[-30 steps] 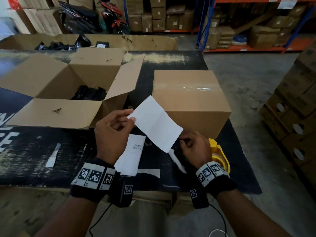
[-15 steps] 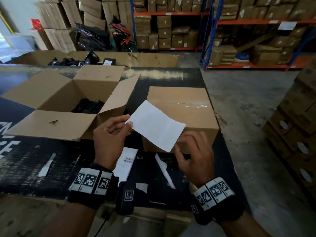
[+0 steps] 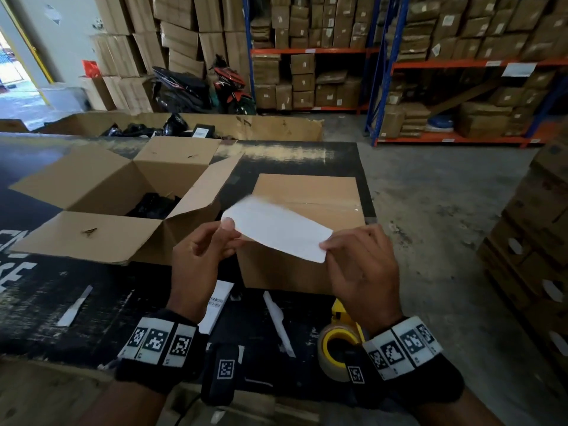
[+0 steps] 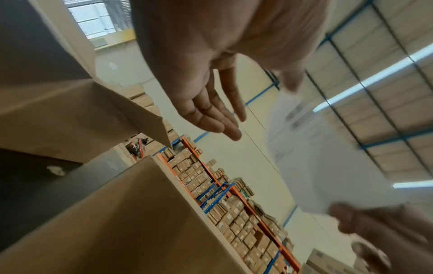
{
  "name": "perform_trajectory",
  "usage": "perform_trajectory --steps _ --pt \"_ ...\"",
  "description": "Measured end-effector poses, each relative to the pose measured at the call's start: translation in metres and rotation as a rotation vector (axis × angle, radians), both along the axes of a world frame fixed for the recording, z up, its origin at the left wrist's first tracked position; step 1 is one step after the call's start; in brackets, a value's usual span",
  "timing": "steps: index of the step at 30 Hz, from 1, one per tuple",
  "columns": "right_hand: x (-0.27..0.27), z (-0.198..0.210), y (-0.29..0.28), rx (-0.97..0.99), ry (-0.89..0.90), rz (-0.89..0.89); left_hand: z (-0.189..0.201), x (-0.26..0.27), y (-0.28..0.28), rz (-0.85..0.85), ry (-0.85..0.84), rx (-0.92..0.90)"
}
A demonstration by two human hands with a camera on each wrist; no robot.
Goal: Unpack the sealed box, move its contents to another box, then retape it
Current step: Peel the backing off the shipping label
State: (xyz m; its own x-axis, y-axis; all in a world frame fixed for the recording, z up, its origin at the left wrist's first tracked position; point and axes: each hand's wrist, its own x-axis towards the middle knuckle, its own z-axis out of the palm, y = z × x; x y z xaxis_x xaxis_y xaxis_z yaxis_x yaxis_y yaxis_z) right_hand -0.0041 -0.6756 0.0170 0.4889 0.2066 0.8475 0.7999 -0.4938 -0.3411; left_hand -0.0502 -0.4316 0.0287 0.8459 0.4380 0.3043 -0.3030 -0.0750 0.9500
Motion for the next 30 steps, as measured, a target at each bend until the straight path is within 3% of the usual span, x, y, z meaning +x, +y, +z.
perform_trajectory --steps 3,7,10,13,18,22,30 --pt "0.005 0.018 -0.01 0.113 0.102 0.15 0.004 0.0 -0.007 -0.141 -0.058 0.0" --pt "0.017 0.04 -0.028 0.16 0.193 0.146 0.016 0.012 -0.004 -0.188 -0.093 -0.104" --pt "0.028 0.052 -0.042 0.159 0.302 0.205 0.02 0.024 0.002 -0.186 -0.096 0.078" --pt "0.041 0.063 -0.048 0.176 0.429 0.304 0.027 0.043 0.004 -0.299 -0.048 0.287" --pt "0.056 0.075 -0.047 0.244 0.673 0.38 0.049 0.08 0.0 -0.499 0.075 0.242" --pt "0.071 0.074 -0.04 0.347 0.81 0.388 0.053 0.1 0.007 -0.452 0.062 0.111" --pt "0.101 0.059 -0.013 0.568 0.991 0.152 0.04 0.125 0.028 -0.309 0.118 0.153"
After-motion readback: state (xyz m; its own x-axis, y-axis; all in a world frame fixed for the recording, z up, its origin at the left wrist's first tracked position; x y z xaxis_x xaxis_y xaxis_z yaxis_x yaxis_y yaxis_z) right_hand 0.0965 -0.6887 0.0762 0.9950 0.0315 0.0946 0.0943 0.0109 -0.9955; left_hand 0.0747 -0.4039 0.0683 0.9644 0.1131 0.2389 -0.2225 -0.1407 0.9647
